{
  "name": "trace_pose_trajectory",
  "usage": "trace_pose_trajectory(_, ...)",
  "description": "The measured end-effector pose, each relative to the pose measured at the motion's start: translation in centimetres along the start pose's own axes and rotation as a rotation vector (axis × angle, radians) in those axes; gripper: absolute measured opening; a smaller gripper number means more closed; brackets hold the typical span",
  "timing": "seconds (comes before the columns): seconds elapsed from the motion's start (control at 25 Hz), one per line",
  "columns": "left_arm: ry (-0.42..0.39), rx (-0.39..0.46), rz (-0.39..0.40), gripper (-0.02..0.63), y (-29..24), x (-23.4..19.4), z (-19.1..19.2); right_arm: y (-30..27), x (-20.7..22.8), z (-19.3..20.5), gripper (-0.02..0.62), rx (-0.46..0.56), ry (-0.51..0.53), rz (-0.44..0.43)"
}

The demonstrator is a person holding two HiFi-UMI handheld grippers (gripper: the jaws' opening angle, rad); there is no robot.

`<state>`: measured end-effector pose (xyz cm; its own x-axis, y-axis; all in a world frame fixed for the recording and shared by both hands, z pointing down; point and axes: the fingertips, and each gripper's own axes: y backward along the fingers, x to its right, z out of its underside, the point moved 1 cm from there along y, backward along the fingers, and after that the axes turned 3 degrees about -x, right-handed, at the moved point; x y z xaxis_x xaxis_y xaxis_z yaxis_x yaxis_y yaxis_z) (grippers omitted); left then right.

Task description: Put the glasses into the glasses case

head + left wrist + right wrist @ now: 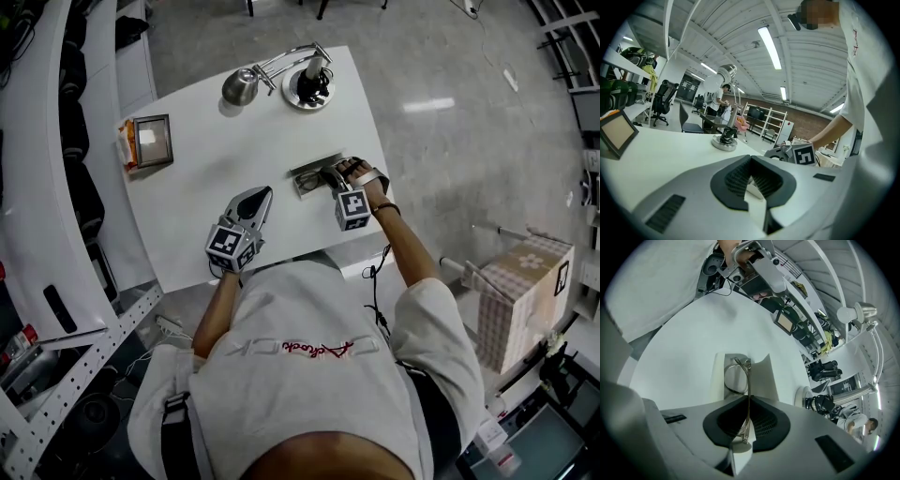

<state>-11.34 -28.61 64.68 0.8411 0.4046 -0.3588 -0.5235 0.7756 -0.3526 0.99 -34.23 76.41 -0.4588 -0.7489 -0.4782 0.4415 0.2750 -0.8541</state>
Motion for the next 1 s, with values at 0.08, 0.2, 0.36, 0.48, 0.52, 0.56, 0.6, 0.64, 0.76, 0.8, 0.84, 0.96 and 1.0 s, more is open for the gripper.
trace_pose_trajectory(0.08, 0.003, 0.001, -0.003, 0.026, 0.1, 0.0, 0.1, -0.2, -0.1, -0.1, 0.028, 0.007, 0.008, -0.007)
trace_pose_trajectory(0.2, 0.004, 0.003, -0.007, 0.026, 0.2, -0.2, 0.1, -0.3, 0.2, 0.1, 0.028, -0.001, 0.02, 0.003)
trace_pose_trajectory(0.36, 0.002, 0.006, -0.013, 0.026, 0.3, -0.6, -0.1, -0.4, 0.2, 0.3, 0.029, -0.002, 0.005, 0.0)
trace_pose_trajectory(0.48, 0.003, 0.005, -0.015, 0.026, 0.5, -0.7, -0.2, -0.3, 0.4, 0.2, 0.037, 0.008, -0.005, 0.0)
trace_pose_trajectory(0.52, 0.002, 0.006, -0.014, 0.026, 0.5, -0.7, -0.2, -0.3, 0.4, 0.3, 0.051, 0.004, -0.008, 0.002)
trace_pose_trajectory(0.56, 0.001, 0.008, -0.012, 0.026, 0.5, -0.6, -0.3, -0.2, 0.4, 0.4, 0.063, 0.003, -0.014, 0.007)
trace_pose_trajectory(0.6, 0.001, 0.008, -0.009, 0.026, 0.5, -0.6, -0.3, -0.2, 0.5, 0.4, 0.07, 0.004, -0.026, 0.015)
trace_pose_trajectory(0.64, 0.0, 0.009, -0.005, 0.026, 0.6, -0.6, -0.3, -0.3, 0.5, 0.3, 0.079, 0.005, -0.042, 0.021)
trace_pose_trajectory(0.76, -0.005, 0.011, 0.002, 0.026, 0.7, -0.4, -0.4, 0.1, 0.6, 0.1, 0.092, 0.0, -0.056, 0.029)
trace_pose_trajectory(0.8, -0.007, 0.013, 0.004, 0.026, 0.8, -0.3, -0.4, 0.3, 0.7, 0.0, 0.092, -0.003, -0.049, 0.033)
trace_pose_trajectory(0.84, -0.008, 0.015, 0.007, 0.026, 0.8, -0.3, -0.4, 0.5, 0.7, -0.1, 0.092, -0.006, -0.045, 0.039)
trace_pose_trajectory(0.96, -0.018, 0.021, 0.02, 0.026, 0.9, 0.0, -0.4, 1.1, 0.8, -0.4, 0.092, -0.011, -0.054, 0.059)
trace_pose_trajectory(1.0, -0.022, 0.024, 0.024, 0.026, 0.9, 0.1, -0.5, 1.3, 0.9, -0.4, 0.092, -0.012, -0.059, 0.068)
